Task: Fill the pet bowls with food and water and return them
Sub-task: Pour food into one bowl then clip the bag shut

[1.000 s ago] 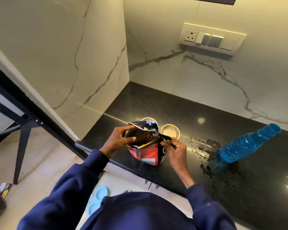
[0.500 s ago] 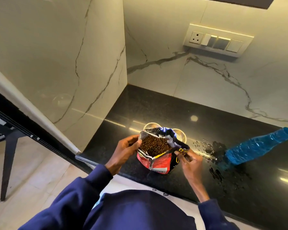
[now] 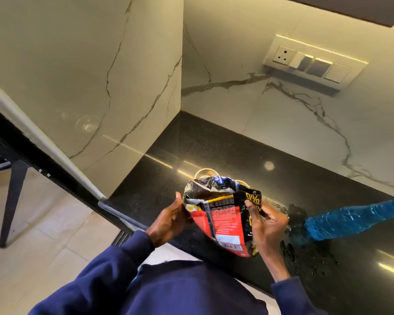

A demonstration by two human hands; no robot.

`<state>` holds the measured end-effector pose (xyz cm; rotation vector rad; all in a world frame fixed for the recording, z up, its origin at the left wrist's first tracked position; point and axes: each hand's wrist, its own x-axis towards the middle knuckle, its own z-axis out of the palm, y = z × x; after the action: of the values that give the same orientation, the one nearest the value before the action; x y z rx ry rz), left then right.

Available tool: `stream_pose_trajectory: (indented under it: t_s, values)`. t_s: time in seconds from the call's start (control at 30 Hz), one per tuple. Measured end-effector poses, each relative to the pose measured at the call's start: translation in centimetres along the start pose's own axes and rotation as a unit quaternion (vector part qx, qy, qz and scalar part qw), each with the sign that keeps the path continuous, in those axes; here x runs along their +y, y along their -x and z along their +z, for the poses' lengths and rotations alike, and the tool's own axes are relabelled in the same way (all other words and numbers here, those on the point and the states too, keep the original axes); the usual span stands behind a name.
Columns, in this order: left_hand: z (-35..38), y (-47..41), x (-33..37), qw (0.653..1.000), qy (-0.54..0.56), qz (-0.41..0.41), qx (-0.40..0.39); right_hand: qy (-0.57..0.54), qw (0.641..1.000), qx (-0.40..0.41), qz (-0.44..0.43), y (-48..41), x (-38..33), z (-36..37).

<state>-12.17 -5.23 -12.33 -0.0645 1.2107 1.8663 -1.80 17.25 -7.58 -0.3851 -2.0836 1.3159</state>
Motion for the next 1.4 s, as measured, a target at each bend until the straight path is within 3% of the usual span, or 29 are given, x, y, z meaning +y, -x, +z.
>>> stream_pose_trajectory:
  t_s: [0.2, 0.43, 0.67, 0.9, 1.4]
  values:
    - [2.4, -3.0, -2.6, 0.993, -0.027, -0.017, -0.116, 0.104, 0.994, 0.016, -0.010, -1.6, 0.7, -2.1]
    - [3.7, -7.0, -4.1, 0.992, -0.034, -0.033, -0.115, 0.171, 0.985, -0.001, -0.024, -3.8, 0.5, -2.1]
    - [3.0, -9.8, -4.3, 0.994, -0.011, -0.048, -0.102, 0.267, 0.959, -0.069, -0.059, -7.2, -0.1, 1.0]
    - [1.9, -10.9, -4.1, 0.992, -0.004, -0.071, -0.102, 0.343, 0.934, -0.087, -0.051, -9.2, 0.5, 2.8]
    - [1.5, -11.7, -4.0, 0.983, 0.008, -0.098, -0.157, 0.381, 0.917, -0.112, -0.046, -11.0, 0.5, 4.8]
